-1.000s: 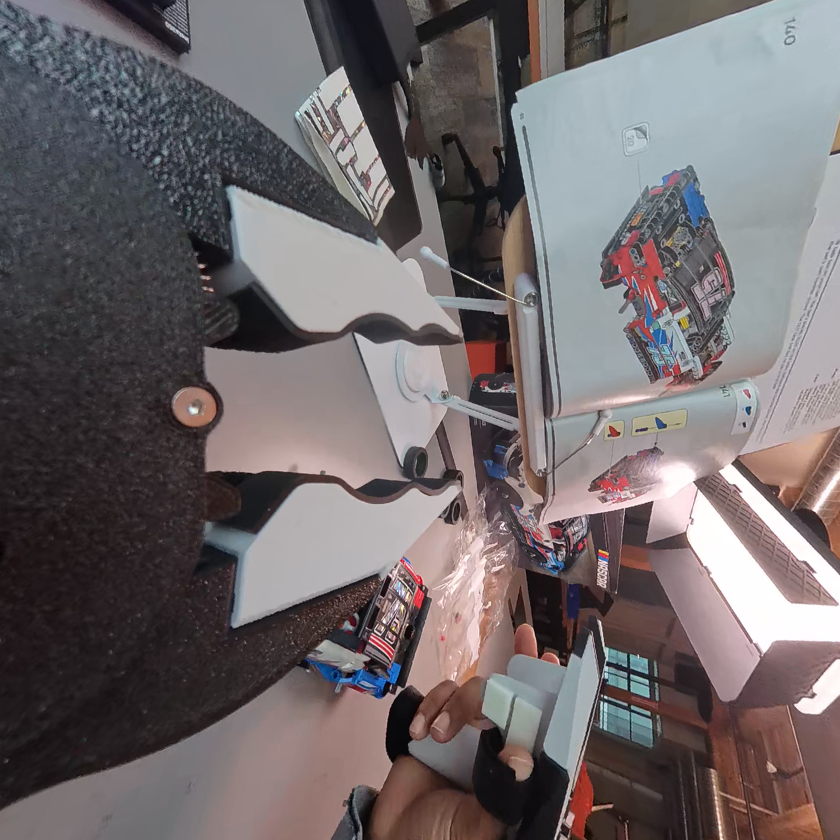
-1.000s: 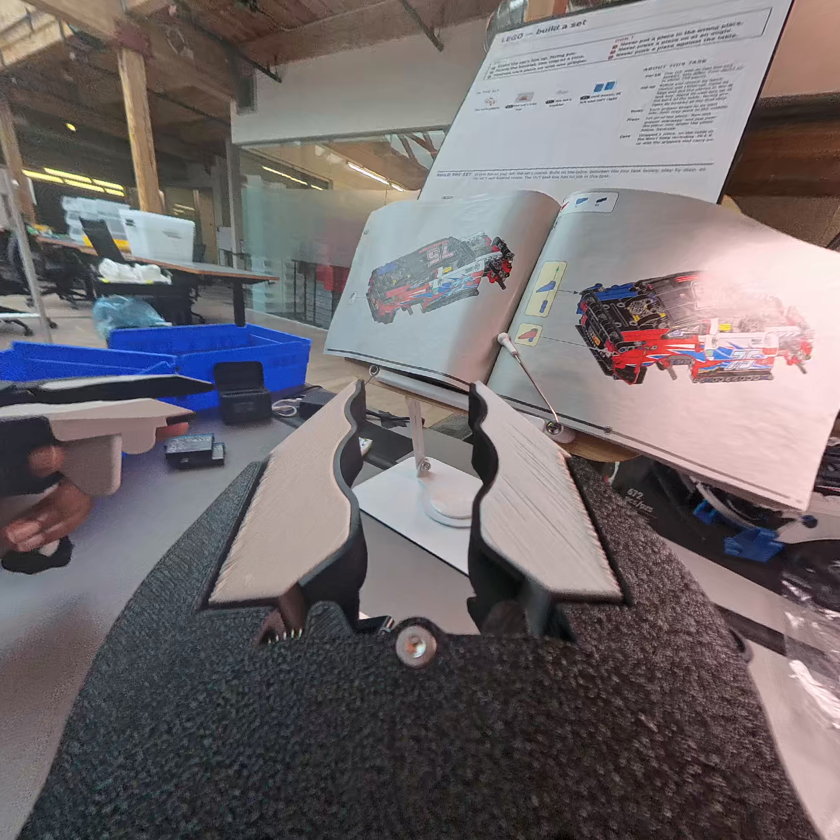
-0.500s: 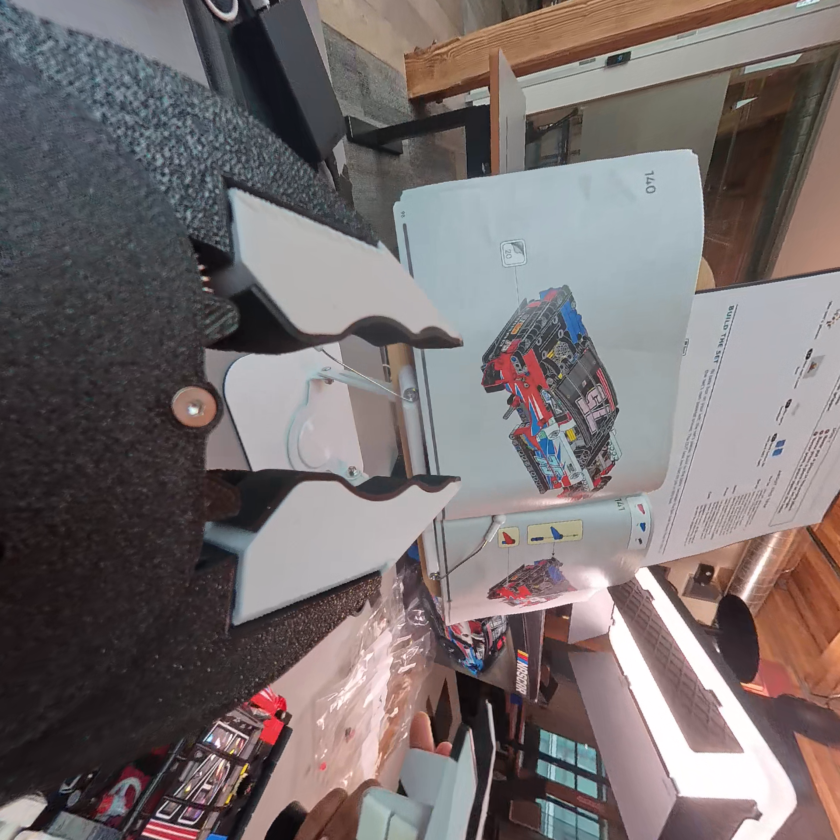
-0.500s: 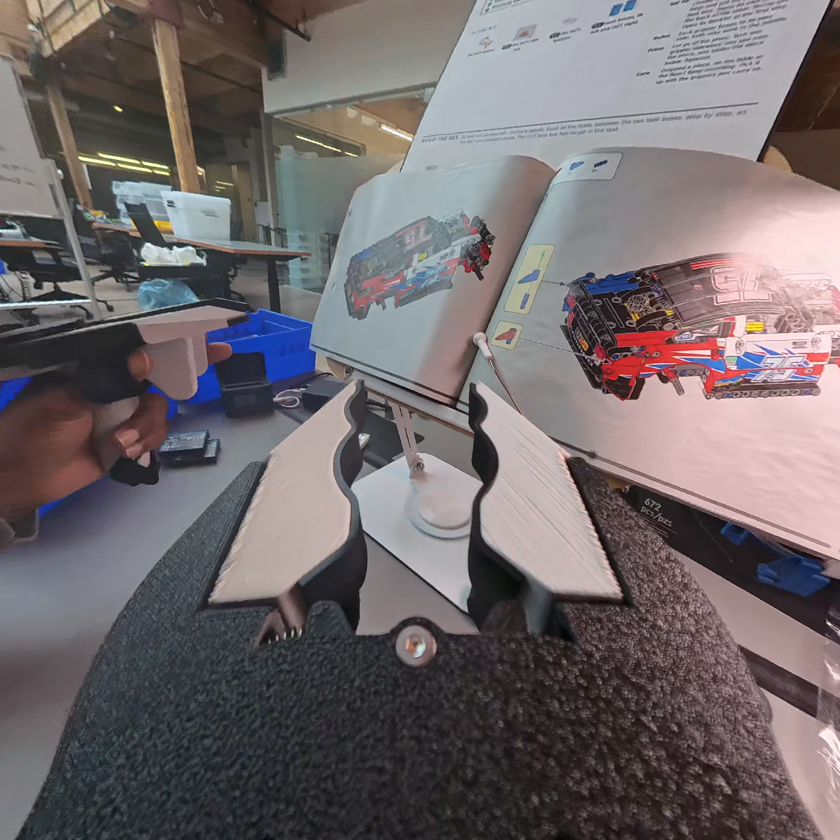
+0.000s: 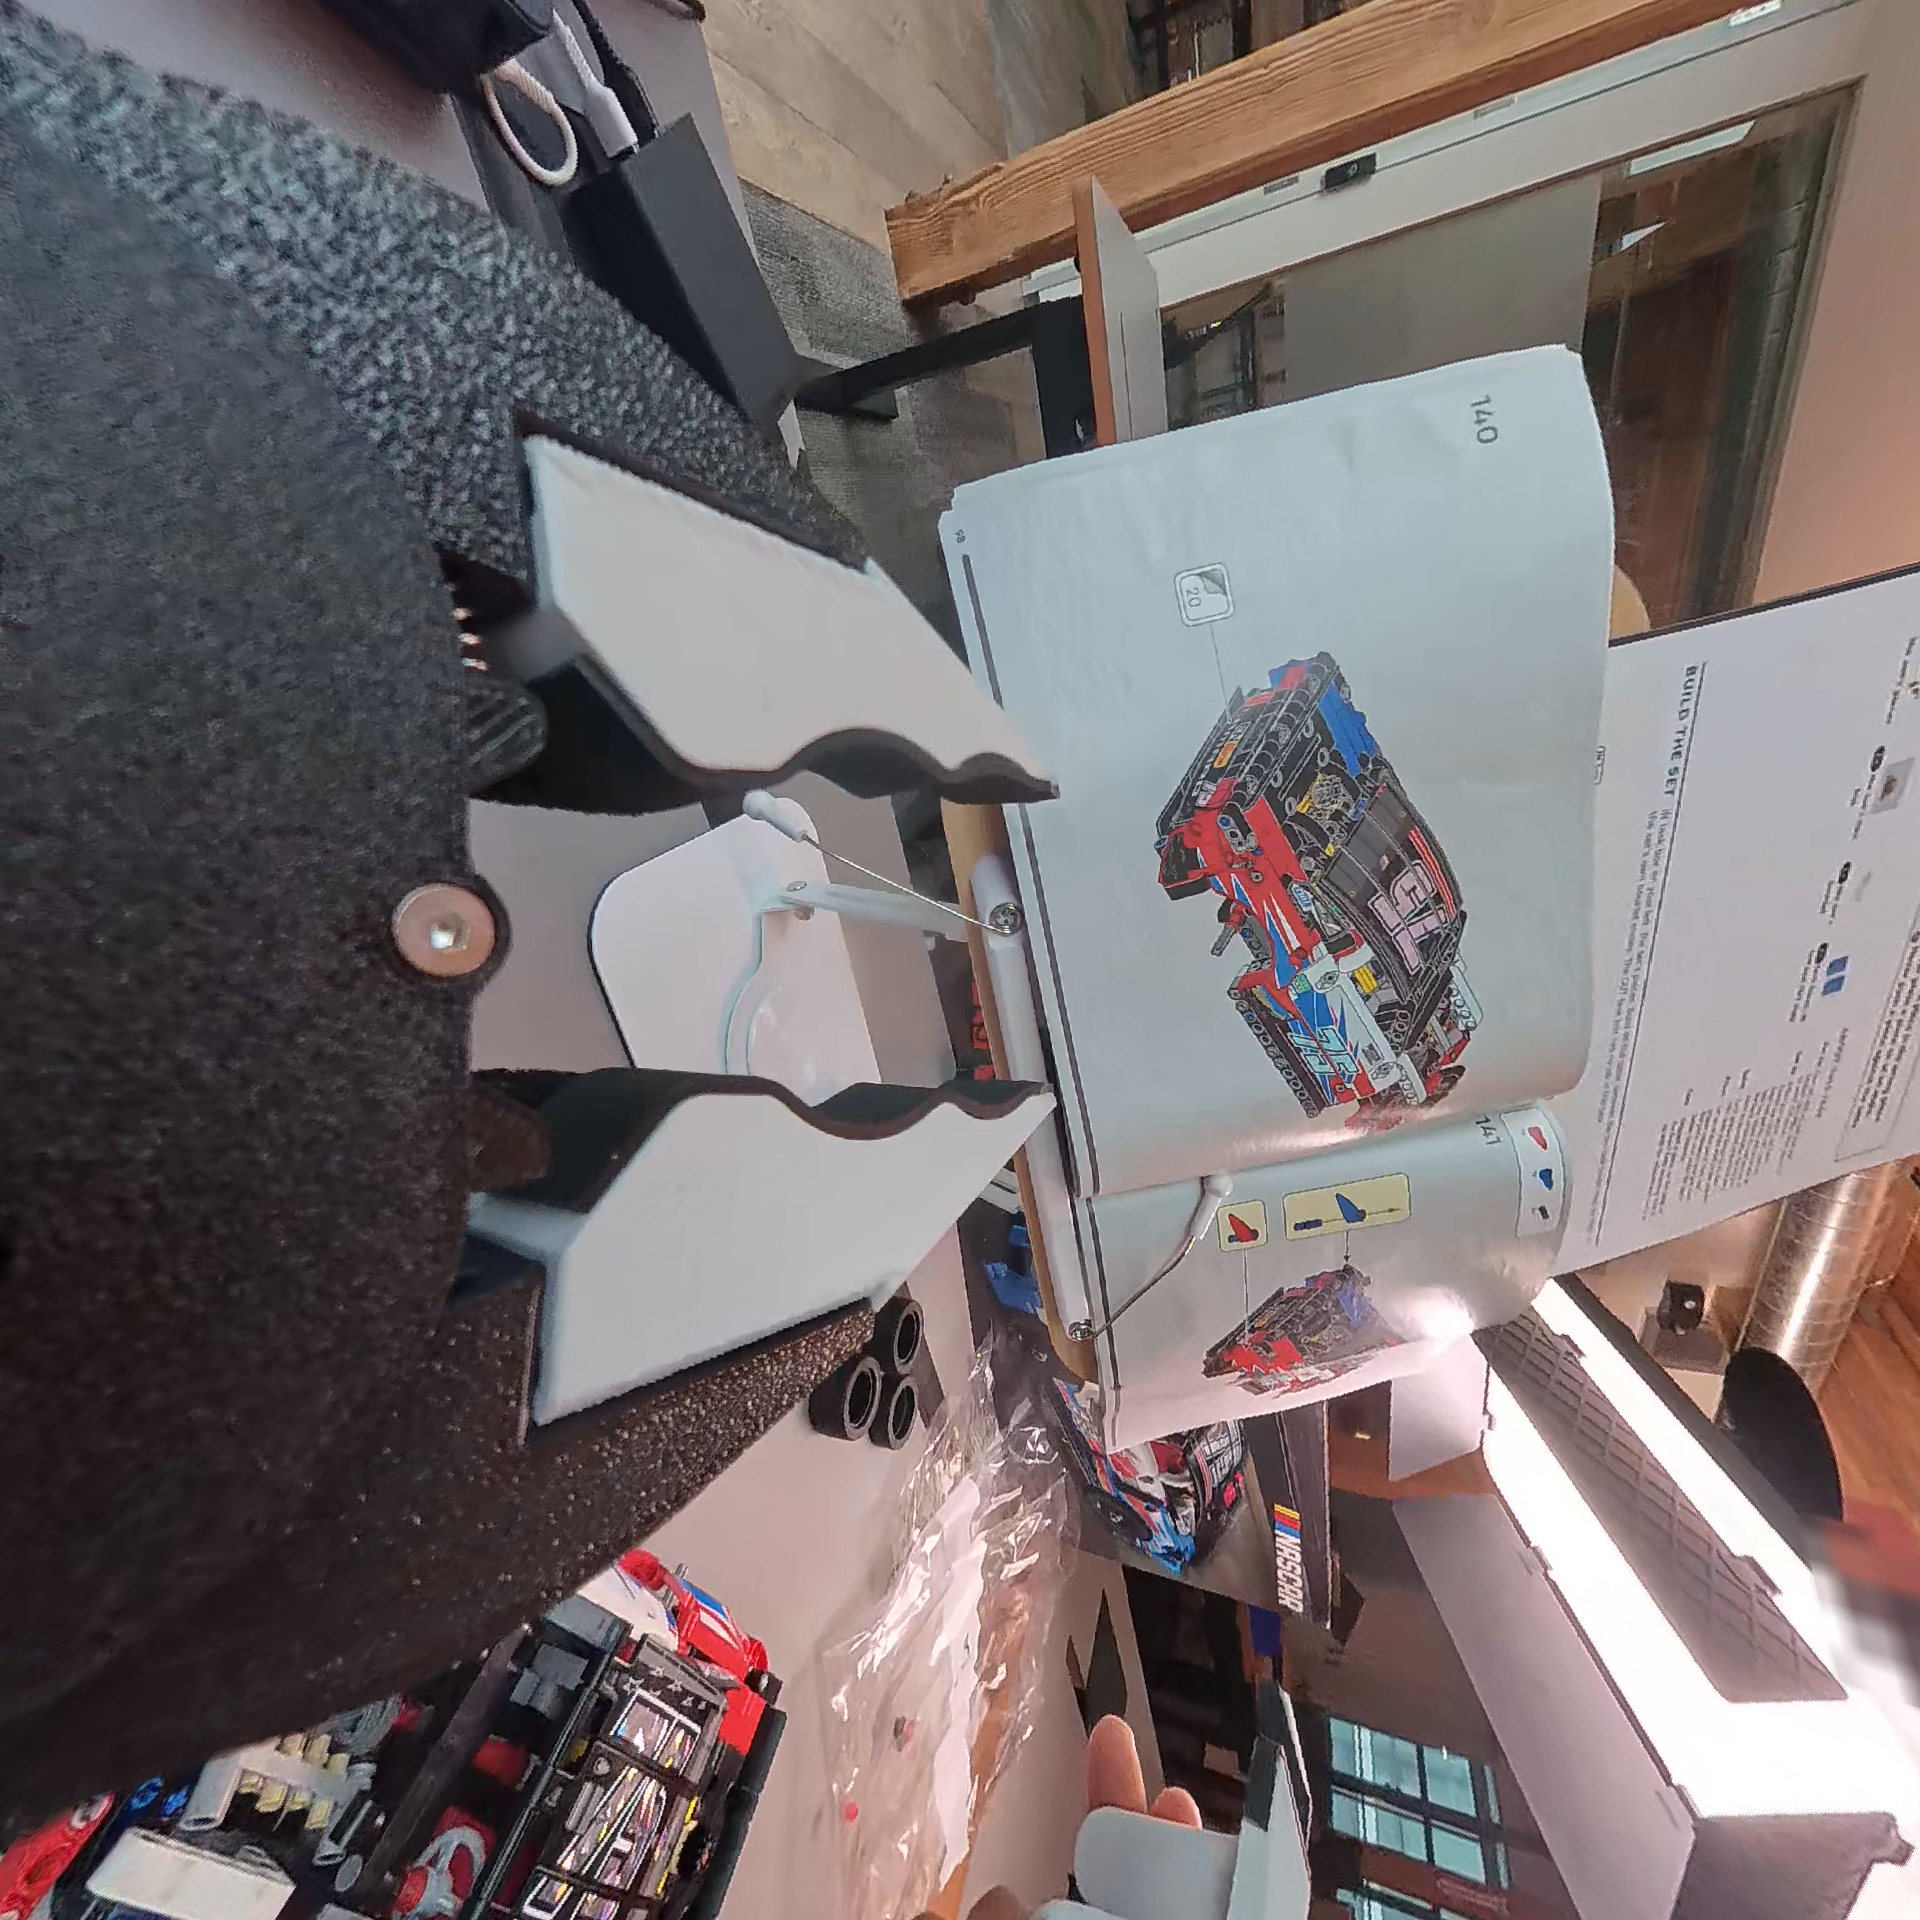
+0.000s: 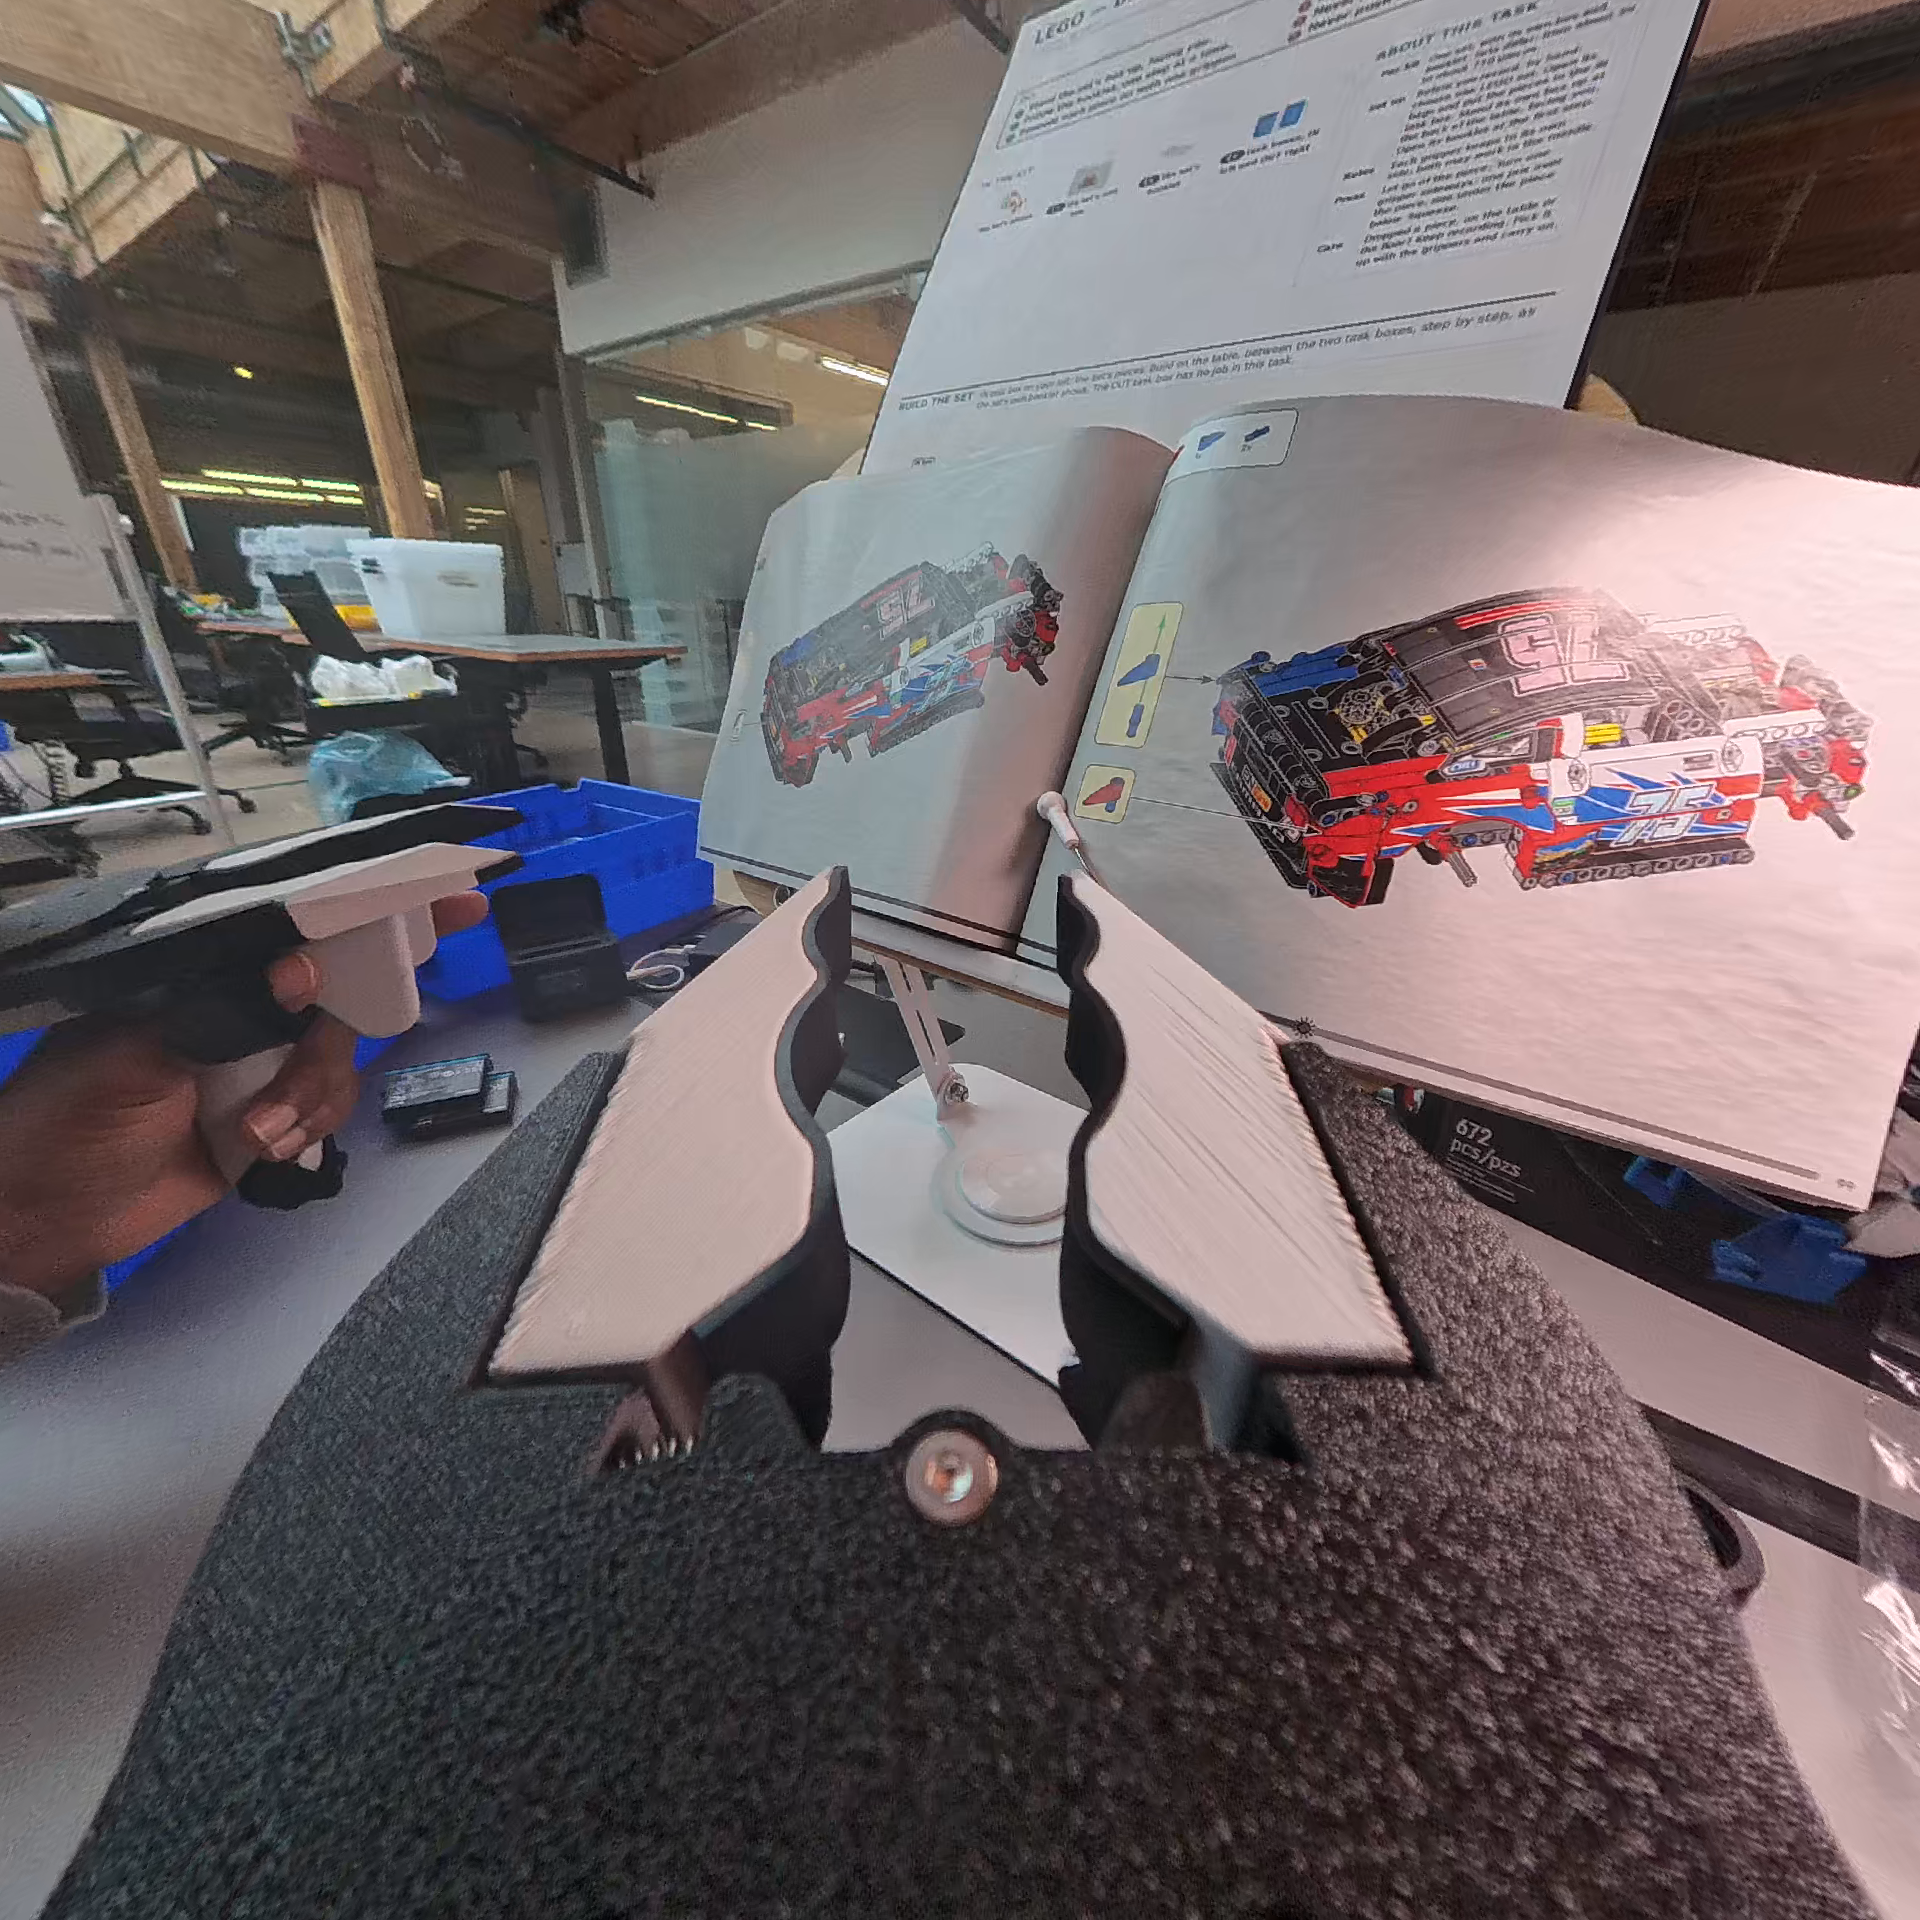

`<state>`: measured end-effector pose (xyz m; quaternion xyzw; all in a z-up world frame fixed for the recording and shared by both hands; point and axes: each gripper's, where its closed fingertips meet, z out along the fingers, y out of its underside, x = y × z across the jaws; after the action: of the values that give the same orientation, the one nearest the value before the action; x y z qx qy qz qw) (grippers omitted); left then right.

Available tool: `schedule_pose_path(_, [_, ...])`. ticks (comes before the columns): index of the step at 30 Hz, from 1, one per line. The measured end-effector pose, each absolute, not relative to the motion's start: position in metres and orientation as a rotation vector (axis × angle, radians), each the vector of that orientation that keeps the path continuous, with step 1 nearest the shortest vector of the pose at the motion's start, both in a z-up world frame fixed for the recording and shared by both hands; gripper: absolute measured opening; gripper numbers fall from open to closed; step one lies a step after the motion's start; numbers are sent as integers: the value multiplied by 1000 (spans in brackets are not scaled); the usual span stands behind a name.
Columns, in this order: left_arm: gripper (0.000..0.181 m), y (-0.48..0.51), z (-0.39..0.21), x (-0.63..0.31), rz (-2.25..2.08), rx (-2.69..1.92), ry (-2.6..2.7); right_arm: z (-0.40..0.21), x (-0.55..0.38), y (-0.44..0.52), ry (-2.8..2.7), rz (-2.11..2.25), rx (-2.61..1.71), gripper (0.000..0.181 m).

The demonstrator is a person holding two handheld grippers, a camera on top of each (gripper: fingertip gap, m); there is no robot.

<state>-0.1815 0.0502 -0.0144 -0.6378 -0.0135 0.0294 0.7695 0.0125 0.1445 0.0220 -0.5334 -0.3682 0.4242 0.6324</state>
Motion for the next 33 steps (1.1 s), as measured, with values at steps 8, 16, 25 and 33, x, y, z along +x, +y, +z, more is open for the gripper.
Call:
schedule_pose_path(8, [48, 50, -29, -191, 66, -1385, -77, 7, 14, 164, -868, 868, -1242, 40])
schedule_pose_path(16, [51, 48, -7, -171, 66, -1370, -17, 10, 24, 176, -806, 846, -1266, 40])
schedule_pose_path(25, [51, 57, -6, -155, 72, -1403, 11, 2, 23, 186, -807, 738, -1297, 26])
schedule_pose_path(33, [50, 74, -17, -167, 63, -1444, -24, 28, -13, 239, -754, 675, -1335, 7])
